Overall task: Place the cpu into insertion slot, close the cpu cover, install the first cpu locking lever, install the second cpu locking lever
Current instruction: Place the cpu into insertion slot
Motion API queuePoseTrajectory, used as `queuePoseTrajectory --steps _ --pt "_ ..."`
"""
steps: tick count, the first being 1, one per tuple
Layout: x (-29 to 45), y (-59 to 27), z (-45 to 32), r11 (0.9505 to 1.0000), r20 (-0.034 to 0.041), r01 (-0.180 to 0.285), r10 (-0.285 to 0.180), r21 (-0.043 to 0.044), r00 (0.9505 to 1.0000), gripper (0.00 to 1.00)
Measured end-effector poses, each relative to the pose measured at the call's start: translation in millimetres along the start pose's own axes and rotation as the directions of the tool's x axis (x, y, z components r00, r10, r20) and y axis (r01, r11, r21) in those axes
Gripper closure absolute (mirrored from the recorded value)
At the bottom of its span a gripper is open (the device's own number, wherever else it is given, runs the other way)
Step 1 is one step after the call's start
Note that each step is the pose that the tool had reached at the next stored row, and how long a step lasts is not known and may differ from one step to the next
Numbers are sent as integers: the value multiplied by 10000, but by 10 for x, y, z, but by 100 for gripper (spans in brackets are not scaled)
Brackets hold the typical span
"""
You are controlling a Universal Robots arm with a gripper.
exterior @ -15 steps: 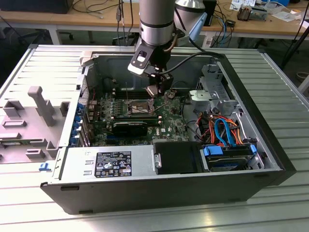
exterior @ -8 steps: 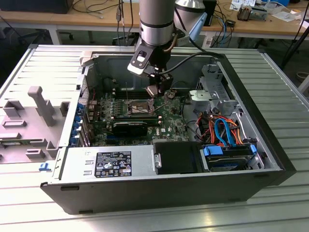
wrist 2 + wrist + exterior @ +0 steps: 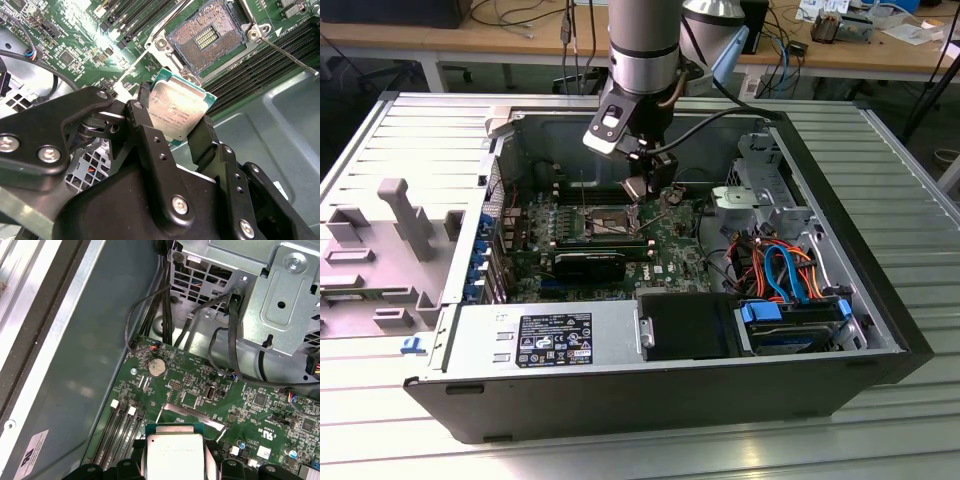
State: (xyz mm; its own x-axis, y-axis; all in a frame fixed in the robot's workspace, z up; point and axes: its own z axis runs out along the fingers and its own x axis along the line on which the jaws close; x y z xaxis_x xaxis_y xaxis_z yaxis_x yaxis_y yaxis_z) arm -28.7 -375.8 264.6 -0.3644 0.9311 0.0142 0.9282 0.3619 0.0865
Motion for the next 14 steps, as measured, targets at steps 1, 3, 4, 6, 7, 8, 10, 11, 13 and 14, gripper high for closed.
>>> queuePoseTrajectory --steps 1,3,4,6,7,8,10,11,13,14 --pt "0 0 0 10000 2 -22 22 0 10000 45" --pt "0 0 0 10000 6 -59 59 0 10000 45" --pt "0 0 1 10000 8 -74 74 0 10000 45" --pt "0 0 1 9999 14 -143 143 -1 9999 45" --pt "0 0 2 9999 17 -173 173 -2 9998 45" --pt "0 0 2 9998 20 -196 196 -1 9998 45" --pt "0 0 2 9997 25 -239 239 -2 9997 45" --pt "0 0 2 9997 26 -256 256 -2 9997 45" --pt "0 0 2 9996 31 -295 295 -2 9996 45" --pt "0 0 3 9995 33 -320 320 -3 9995 45"
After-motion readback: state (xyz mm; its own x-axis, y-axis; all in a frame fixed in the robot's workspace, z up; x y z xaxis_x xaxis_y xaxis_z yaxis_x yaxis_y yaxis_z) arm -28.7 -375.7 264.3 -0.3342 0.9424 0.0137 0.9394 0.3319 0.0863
